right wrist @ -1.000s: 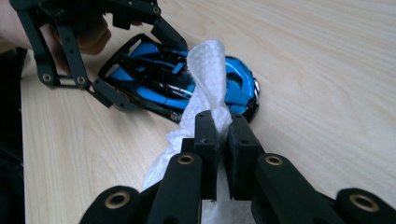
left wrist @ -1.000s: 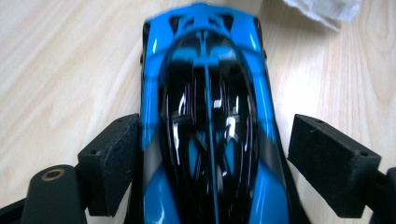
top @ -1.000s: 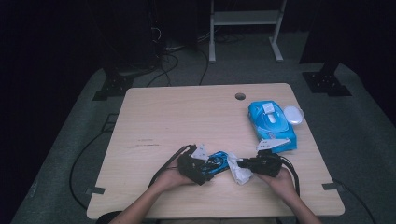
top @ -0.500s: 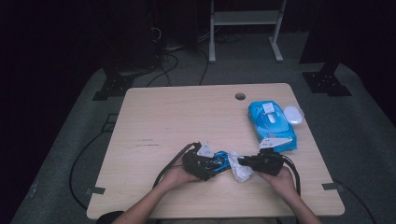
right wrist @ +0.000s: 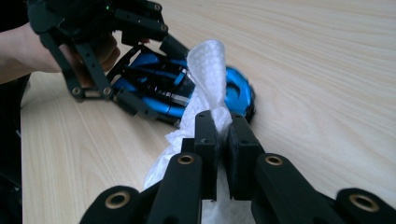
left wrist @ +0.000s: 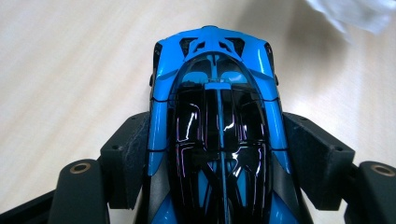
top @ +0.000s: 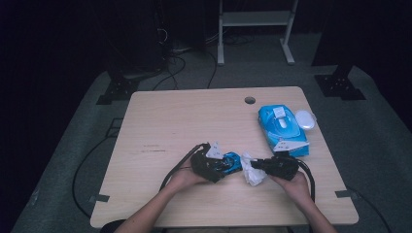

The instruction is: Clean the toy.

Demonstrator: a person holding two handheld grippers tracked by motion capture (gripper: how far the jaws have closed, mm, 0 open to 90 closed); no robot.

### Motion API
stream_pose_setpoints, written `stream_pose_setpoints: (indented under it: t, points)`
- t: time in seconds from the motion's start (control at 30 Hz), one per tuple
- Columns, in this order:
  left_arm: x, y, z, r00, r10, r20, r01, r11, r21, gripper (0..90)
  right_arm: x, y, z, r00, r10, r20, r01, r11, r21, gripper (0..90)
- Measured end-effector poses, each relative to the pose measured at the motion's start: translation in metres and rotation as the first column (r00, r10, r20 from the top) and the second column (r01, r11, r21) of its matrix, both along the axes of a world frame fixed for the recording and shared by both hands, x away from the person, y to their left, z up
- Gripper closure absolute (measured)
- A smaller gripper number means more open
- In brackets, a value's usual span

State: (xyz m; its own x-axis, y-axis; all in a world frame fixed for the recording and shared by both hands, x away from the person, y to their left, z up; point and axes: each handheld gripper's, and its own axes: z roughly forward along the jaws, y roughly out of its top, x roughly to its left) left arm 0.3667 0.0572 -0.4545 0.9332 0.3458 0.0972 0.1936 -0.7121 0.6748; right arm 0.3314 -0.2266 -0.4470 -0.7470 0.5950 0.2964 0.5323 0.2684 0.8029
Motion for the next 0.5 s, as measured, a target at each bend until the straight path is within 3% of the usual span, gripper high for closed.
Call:
stream_pose_setpoints:
  t: [0.1, 0.23, 0.37, 0.5]
  points:
    - [0.011, 0.001, 0.005, 0.9998, 0.02, 0.005, -0.02, 0.9995, -0.025, 27.8, 0.0, -0.008, 0.002, 0.9998, -0.018, 0.006, 0.018, 1.0, 0.006, 83.4]
    - [0.026, 0.003, 0.003, 0.9986, 0.052, -0.006, -0.052, 0.9985, -0.018, 27.7, 0.001, -0.021, -0.001, 0.9987, -0.051, 0.002, 0.051, 0.998, -0.027, 83.4]
    - [0.033, 0.004, -0.009, 0.9973, 0.06, -0.042, -0.06, 0.9982, 0.002, 27.7, 0.004, -0.032, -0.012, 0.9965, -0.063, -0.055, 0.059, 0.996, -0.074, 83.3]
    - [0.035, 0.008, -0.014, 0.9957, 0.066, -0.065, -0.068, 0.9972, -0.03, 27.5, 0.002, -0.033, -0.018, 0.996, -0.066, -0.059, 0.057, 0.987, -0.152, 82.6]
